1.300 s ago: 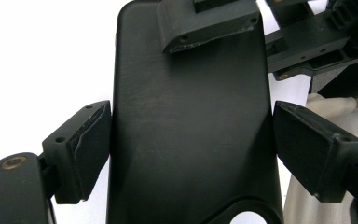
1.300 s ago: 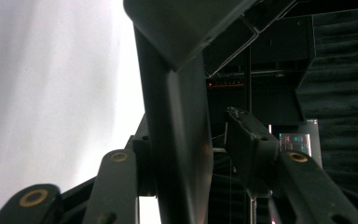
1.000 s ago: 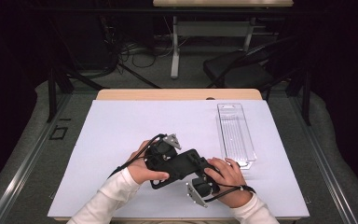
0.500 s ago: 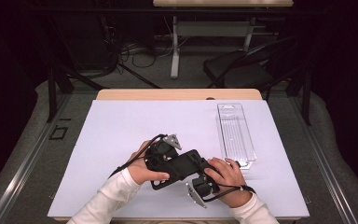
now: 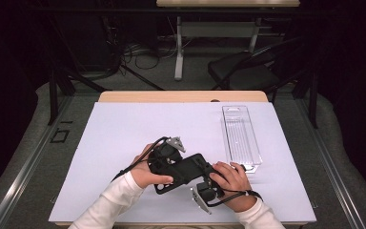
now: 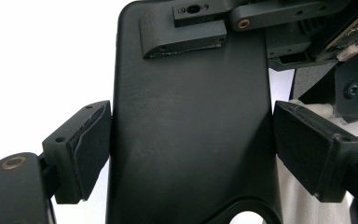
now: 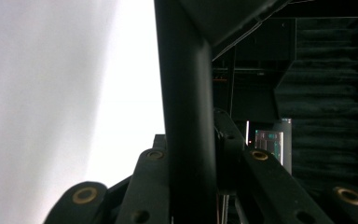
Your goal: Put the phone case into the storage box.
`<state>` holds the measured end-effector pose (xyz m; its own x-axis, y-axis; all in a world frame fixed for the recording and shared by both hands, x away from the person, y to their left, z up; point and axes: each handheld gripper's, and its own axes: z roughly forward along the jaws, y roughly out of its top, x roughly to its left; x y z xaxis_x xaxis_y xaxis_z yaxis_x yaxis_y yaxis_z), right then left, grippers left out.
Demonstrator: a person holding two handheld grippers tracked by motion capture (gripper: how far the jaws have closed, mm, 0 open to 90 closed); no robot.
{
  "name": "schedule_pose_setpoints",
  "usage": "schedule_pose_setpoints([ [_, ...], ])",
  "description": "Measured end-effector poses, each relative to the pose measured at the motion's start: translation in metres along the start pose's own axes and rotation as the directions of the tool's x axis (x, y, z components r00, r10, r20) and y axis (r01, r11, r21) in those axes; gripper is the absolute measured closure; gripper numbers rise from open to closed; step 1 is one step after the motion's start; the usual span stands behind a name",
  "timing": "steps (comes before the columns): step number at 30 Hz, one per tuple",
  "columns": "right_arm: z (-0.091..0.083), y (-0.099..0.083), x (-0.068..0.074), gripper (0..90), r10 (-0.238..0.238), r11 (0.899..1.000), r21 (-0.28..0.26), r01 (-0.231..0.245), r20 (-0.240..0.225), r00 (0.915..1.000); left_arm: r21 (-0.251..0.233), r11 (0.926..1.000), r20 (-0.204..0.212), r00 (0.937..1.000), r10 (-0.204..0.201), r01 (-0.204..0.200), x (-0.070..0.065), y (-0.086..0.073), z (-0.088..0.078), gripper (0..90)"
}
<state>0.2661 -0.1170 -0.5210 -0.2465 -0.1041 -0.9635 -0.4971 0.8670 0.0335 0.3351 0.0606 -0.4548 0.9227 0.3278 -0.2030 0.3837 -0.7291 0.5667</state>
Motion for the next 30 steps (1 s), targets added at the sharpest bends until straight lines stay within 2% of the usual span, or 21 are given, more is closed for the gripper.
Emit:
schedule_pose_setpoints([
  [8,0.001,-0.0006,0.0014,83.0,-0.012,1.0,0.0,0.012,0.006,0.9999,0.0,0.9998,0.007,0.9998,-0.018,0.018,0.002,-0.0006,0.0013,14.6],
  [20,-0.0007,-0.0022,0.0009,86.1,-0.029,1.0,-0.004,0.029,0.033,0.999,-0.027,0.9987,0.053,0.9978,-0.041,0.043,0.0049,-0.0016,0.0017,14.4],
  [30,-0.0012,-0.0034,0.0008,86.8,-0.021,1.0,-0.001,0.021,0.039,0.999,-0.047,0.9976,0.065,0.9967,-0.048,0.051,0.0062,-0.002,0.0011,13.8],
])
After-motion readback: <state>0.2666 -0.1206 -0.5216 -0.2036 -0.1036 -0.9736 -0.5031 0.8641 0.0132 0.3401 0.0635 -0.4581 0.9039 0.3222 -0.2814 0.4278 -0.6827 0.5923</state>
